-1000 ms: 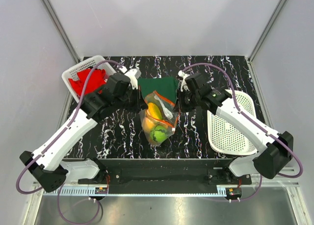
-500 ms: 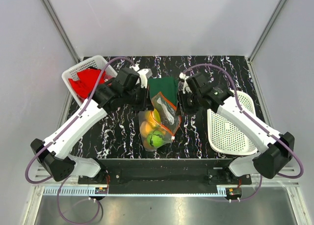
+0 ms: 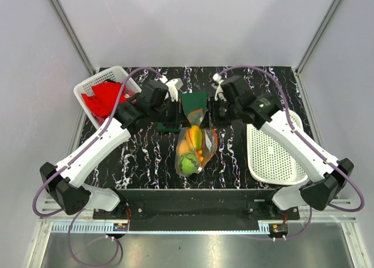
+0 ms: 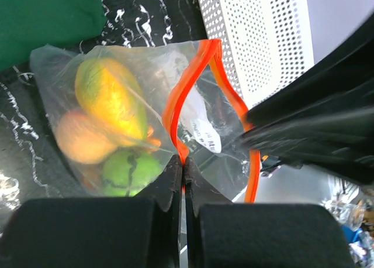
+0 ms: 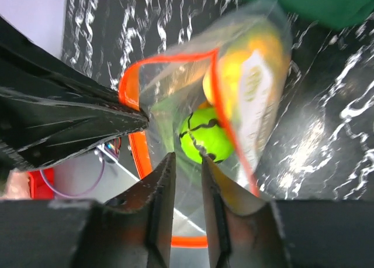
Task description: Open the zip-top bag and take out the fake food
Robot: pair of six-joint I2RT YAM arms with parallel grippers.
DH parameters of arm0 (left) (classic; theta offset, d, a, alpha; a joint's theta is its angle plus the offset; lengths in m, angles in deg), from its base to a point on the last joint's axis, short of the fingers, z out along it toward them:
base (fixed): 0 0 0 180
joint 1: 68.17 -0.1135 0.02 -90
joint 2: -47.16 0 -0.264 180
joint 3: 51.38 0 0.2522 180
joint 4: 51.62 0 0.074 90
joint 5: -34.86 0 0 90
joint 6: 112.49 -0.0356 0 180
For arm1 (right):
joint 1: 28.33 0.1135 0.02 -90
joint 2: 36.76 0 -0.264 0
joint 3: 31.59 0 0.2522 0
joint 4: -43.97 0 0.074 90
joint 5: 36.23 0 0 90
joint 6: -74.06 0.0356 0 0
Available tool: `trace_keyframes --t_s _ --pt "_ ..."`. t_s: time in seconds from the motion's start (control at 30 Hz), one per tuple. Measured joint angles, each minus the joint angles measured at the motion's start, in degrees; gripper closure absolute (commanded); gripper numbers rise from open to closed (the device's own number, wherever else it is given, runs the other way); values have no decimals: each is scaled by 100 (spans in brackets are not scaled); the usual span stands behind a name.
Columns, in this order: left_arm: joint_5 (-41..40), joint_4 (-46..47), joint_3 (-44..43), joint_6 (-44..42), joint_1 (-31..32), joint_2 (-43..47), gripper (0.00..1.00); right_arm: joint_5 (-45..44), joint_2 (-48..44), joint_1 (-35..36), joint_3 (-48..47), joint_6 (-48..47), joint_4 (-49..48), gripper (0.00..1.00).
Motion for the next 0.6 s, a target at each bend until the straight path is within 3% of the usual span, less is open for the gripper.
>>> trace_keyframes --t_s 0.37,0.6 --pt "-59 234 87 590 0 -125 100 -4 203 328 485 267 -358 75" --pt "-291 313 487 922 0 83 100 -17 1008 328 643 247 -802 74"
